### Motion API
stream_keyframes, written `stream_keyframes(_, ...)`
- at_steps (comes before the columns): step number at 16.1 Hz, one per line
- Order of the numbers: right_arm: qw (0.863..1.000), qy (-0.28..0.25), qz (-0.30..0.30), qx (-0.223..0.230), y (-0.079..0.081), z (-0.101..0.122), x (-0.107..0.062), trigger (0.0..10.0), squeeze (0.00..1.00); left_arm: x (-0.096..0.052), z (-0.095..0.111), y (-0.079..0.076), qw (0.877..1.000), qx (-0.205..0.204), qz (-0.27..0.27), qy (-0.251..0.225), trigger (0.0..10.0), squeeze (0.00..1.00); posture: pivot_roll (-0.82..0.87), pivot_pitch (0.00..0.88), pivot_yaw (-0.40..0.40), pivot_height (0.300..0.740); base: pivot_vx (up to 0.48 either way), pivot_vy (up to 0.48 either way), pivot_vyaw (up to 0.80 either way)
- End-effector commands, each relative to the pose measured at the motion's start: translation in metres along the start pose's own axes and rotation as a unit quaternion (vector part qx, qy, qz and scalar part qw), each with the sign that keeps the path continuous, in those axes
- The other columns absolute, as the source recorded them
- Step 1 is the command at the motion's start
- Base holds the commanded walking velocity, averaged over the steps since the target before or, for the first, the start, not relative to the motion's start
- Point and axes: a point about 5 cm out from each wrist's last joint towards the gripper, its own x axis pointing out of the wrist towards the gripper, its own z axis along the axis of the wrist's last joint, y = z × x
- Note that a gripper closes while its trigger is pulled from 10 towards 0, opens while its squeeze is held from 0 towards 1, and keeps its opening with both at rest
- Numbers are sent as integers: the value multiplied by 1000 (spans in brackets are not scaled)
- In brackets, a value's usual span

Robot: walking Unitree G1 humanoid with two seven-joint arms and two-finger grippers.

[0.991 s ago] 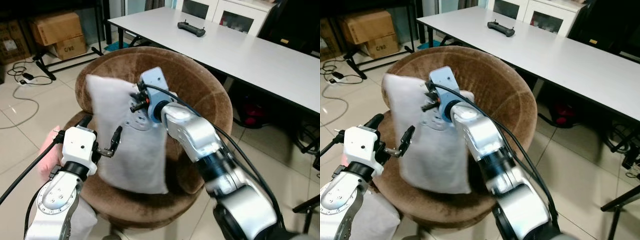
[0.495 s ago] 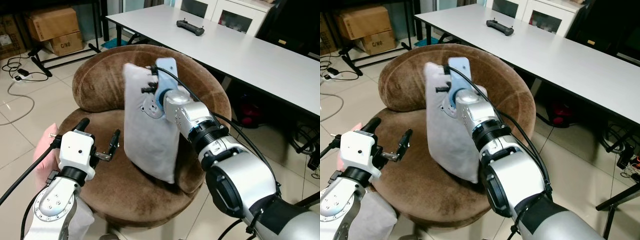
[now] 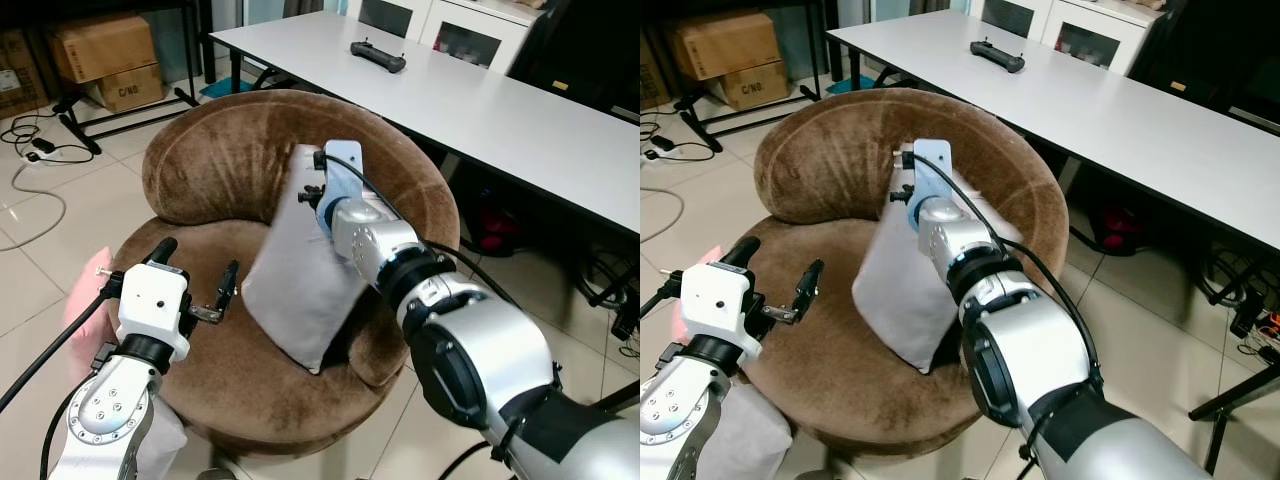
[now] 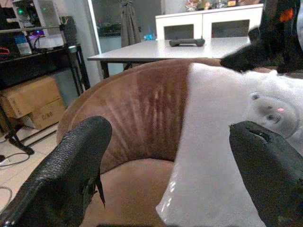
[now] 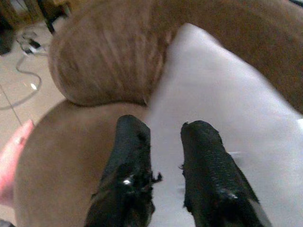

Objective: Move the pillow to the sofa from floor

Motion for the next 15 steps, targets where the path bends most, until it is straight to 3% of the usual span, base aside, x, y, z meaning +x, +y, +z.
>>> stream_keyframes(1,996,-1,88,9,72,-1,-11,10000,1000,0,4,-4,1000,0,-4,-4,10000,0,149,0,-160,740,0,0,0)
stream_keyframes(4,992,-59,112,4,74,26,-13,10000,1000,2,4,-4,1000,2,-2,-6,10000,0,151,0,-159,740,0,0,0)
stream_keyframes(5,988,-85,128,-9,73,36,-14,10000,322,2,4,-3,1000,2,-1,-5,10000,0,151,0,-159,740,0,0,0)
stream_keyframes(6,983,-109,147,-24,69,46,-15,10000,0,4,3,-4,1000,4,1,-2,10000,0,149,0,-159,740,0,0,0)
stream_keyframes(9,967,-159,200,-24,45,45,-15,10000,0,12,1,-4,1000,9,27,1,10000,0,133,0,-137,740,0,0,0)
stream_keyframes(11,960,-173,216,-40,21,18,-19,10000,0,19,2,-9,999,-18,26,1,10000,0,125,0,-124,740,0,0,0)
stream_keyframes(14,968,-183,151,-82,-39,-22,-42,10000,0,24,-10,-13,999,-27,35,23,10000,0,98,0,-97,740,0,0,0)
stream_keyframes(15,971,-182,127,-86,-52,-28,-49,10000,0,24,-13,-11,998,-26,44,26,10000,0,95,0,-94,740,0,0,0)
